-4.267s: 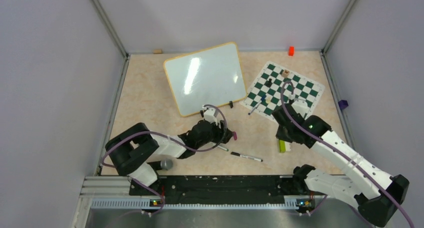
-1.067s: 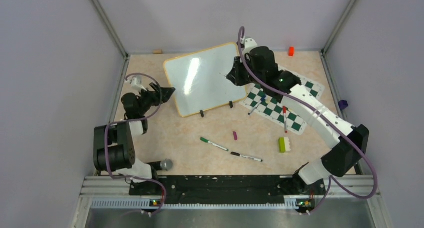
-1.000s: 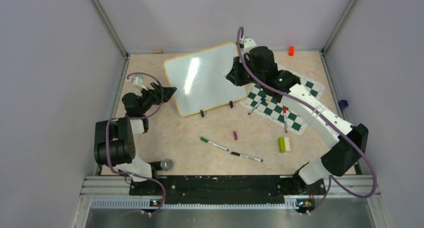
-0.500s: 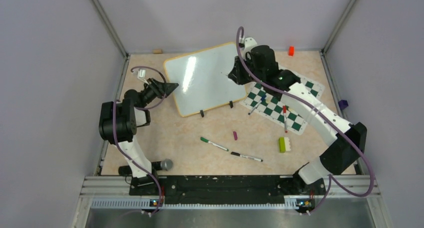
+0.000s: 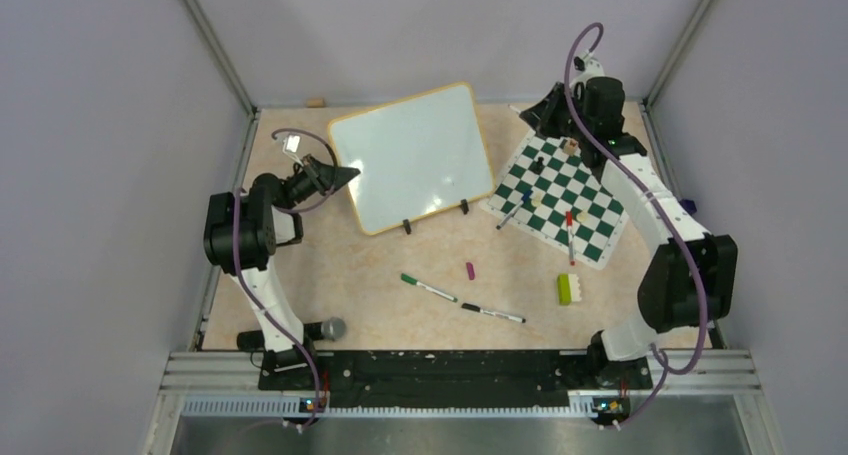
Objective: Write a sentence on the whiteboard
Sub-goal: Move the whiteboard to the center of the board.
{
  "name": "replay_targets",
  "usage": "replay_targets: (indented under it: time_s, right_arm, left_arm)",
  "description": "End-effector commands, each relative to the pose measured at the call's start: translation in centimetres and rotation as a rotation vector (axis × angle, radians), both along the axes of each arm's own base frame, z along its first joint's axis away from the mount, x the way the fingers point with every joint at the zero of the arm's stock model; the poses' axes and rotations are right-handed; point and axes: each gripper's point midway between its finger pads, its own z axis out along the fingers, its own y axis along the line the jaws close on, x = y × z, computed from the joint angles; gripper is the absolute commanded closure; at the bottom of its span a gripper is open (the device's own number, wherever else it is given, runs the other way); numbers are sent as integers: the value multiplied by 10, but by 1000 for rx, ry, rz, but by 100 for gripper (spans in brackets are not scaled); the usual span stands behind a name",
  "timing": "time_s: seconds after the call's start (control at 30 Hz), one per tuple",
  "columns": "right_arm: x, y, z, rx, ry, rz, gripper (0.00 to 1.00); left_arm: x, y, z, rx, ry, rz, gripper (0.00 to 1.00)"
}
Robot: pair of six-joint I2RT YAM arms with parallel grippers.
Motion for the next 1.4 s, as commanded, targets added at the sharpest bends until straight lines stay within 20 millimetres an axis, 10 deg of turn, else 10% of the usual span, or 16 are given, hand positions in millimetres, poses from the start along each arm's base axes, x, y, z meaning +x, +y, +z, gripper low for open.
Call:
replay_targets:
  time_s: [0.0, 1.37]
  right_arm:
    - [28, -1, 2, 60, -26, 23, 100]
    - [-79, -19, 46, 5, -27, 33, 100]
  left_arm:
    - [1, -5, 9, 17, -58, -62, 92]
    - [-145, -90, 2, 85, -75, -440, 100]
